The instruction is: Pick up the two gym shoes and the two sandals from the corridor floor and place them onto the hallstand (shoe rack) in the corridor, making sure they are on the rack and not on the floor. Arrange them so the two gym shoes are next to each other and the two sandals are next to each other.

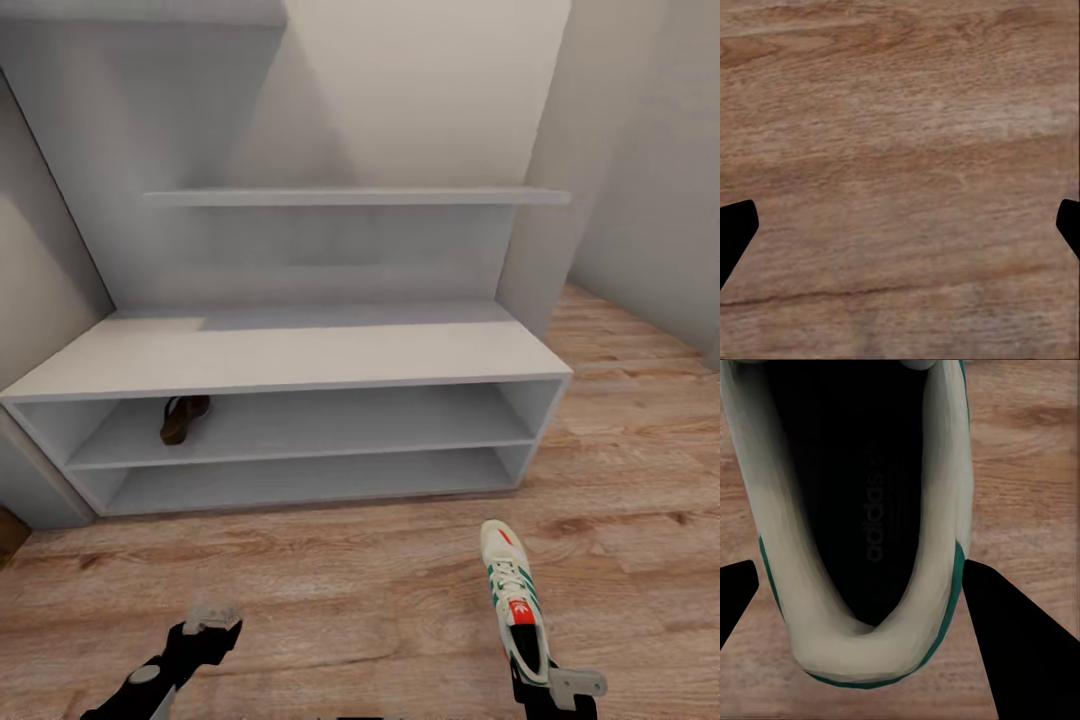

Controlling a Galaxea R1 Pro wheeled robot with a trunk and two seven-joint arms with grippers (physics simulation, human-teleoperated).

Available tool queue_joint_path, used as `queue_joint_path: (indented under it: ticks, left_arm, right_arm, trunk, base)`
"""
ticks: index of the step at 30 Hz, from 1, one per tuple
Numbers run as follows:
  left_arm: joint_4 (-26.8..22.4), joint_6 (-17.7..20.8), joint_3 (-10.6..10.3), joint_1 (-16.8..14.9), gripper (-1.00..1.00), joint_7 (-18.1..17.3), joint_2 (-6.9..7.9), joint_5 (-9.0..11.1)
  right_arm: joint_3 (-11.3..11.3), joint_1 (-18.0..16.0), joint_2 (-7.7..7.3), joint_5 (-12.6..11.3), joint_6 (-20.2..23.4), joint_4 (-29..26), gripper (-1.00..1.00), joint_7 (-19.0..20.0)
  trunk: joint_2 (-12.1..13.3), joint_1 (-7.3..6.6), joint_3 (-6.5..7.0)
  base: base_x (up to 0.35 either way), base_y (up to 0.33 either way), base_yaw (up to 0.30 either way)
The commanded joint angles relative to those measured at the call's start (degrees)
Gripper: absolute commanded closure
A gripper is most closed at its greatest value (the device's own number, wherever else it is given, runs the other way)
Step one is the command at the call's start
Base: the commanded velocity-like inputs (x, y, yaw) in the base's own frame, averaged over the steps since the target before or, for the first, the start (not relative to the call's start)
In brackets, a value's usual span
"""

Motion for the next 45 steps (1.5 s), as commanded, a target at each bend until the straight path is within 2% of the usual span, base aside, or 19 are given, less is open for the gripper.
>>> queue_joint_path:
  ticks: [1,3,5,7,8,14,17,18,22,23,26,27,29,32,36,40,45]
  left_arm:
    - [0.03,-0.78,0.72,1.17,-1.00,-1.71,0.16,-0.12]
    - [0.20,-3.95,2.17,5.47,-1.00,-5.83,2.56,3.21]
    - [0.51,-6.64,2.56,7.25,-1.00,-8.02,4.02,5.47]
    - [0.63,-8.30,2.74,8.30,-1.00,-9.77,4.80,6.82]
    - [0.70,-9.65,2.85,9.33,-1.00,-11.96,5.48,8.06]
    - [0.43,-11.90,3.06,11.69,-1.00,-21.16,6.85,12.74]
    - [0.44,-12.14,3.10,11.96,-1.00,-22.97,7.23,13.94]
    - [0.51,-12.25,3.11,12.07,-1.00,-23.68,7.43,14.33]
    - [0.66,-12.51,3.08,12.19,-1.00,-24.52,7.73,14.69]
    - [0.69,-12.75,3.06,12.21,-1.00,-24.69,7.79,14.72]
    - [0.74,-13.09,3.06,12.29,-1.00,-24.85,7.84,14.73]
    - [0.74,-13.25,2.99,12.42,-1.00,-24.92,7.86,14.73]
    - [0.74,-13.35,2.91,12.55,-1.00,-24.92,7.87,14.73]
    - [0.75,-13.50,2.82,12.76,-1.00,-24.84,7.88,14.73]
    - [0.75,-13.58,2.80,12.83,-1.00,-24.67,7.91,14.73]
    - [0.80,-13.60,2.75,12.86,-1.00,-24.61,7.90,14.73]
    - [0.83,-13.61,2.71,12.86,-1.00,-24.54,7.85,14.73]
  right_arm:
    - [-0.11,-0.06,0.00,0.61,-0.15,0.10,1.00,-0.35]
    - [-0.03,-0.04,0.10,0.80,0.80,0.16,1.00,-0.35]
    - [-0.05,-0.05,0.18,0.80,3.19,0.11,1.00,-0.33]
    - [-0.08,-0.06,0.24,0.76,5.48,-0.02,1.00,-0.31]
    - [-0.08,-0.09,0.30,0.73,8.05,-0.18,1.00,-0.32]
    - [-0.07,-0.14,1.36,0.62,16.91,-4.60,1.00,-0.25]
    - [-0.07,-0.23,2.18,0.61,20.24,-7.78,1.00,-0.21]
    - [-0.05,-0.38,2.89,0.61,22.99,-10.10,1.00,-0.20]
    - [0.00,-1.26,5.18,0.60,31.85,-16.36,1.00,-0.13]
    - [0.01,-1.86,6.20,0.60,35.72,-18.92,1.00,-0.10]
    - [0.32,-2.90,7.74,0.60,41.07,-22.33,1.00,-0.09]
    - [1.10,-3.80,8.78,0.57,44.15,-24.13,1.00,-0.09]
    - [2.42,-4.88,9.79,0.55,46.79,-25.47,1.00,-0.09]
    - [7.06,-8.27,11.73,0.43,51.79,-27.15,1.00,-0.27]
    - [10.59,-11.67,13.00,0.27,54.78,-27.74,1.00,-0.47]
    - [11.82,-14.61,13.61,0.12,56.69,-27.99,1.00,-0.61]
    - [12.29,-17.82,14.58,0.01,58.92,-28.19,1.00,-2.02]
  trunk:
    - [-0.02,-0.02,-0.04]
    - [-0.02,-0.02,-0.04]
    - [-0.02,-0.02,-0.04]
    - [-0.02,-0.02,-0.04]
    - [-0.02,-0.02,-0.04]
    - [-0.02,-0.02,-0.04]
    - [-0.02,-0.02,-0.04]
    - [-0.02,-0.02,-0.04]
    - [-0.02,-0.02,-0.04]
    - [-0.02,-0.02,-0.04]
    - [-0.02,-0.02,-0.04]
    - [-0.02,-0.02,-0.04]
    - [-0.02,-0.02,-0.04]
    - [-0.02,-0.02,-0.04]
    - [-0.02,-0.02,-0.04]
    - [-0.02,-0.02,-0.04]
    - [-0.02,-0.02,-0.04]
  base:
    - [-0.025,-0.017,0.000]
    - [-0.008,-0.005,0.000]
    - [-0.003,-0.002,0.000]
    - [-0.002,-0.001,0.000]
    - [-0.001,-0.001,0.000]
    - [0.000,0.000,0.000]
    - [0.000,0.000,0.000]
    - [0.000,0.000,0.000]
    - [0.000,0.000,0.000]
    - [0.000,0.000,0.000]
    - [0.000,0.000,0.000]
    - [0.000,0.000,0.000]
    - [0.000,0.000,0.000]
    - [0.000,0.000,0.000]
    - [0.000,0.000,0.000]
    - [0.000,0.000,0.000]
    - [0.000,0.000,0.000]
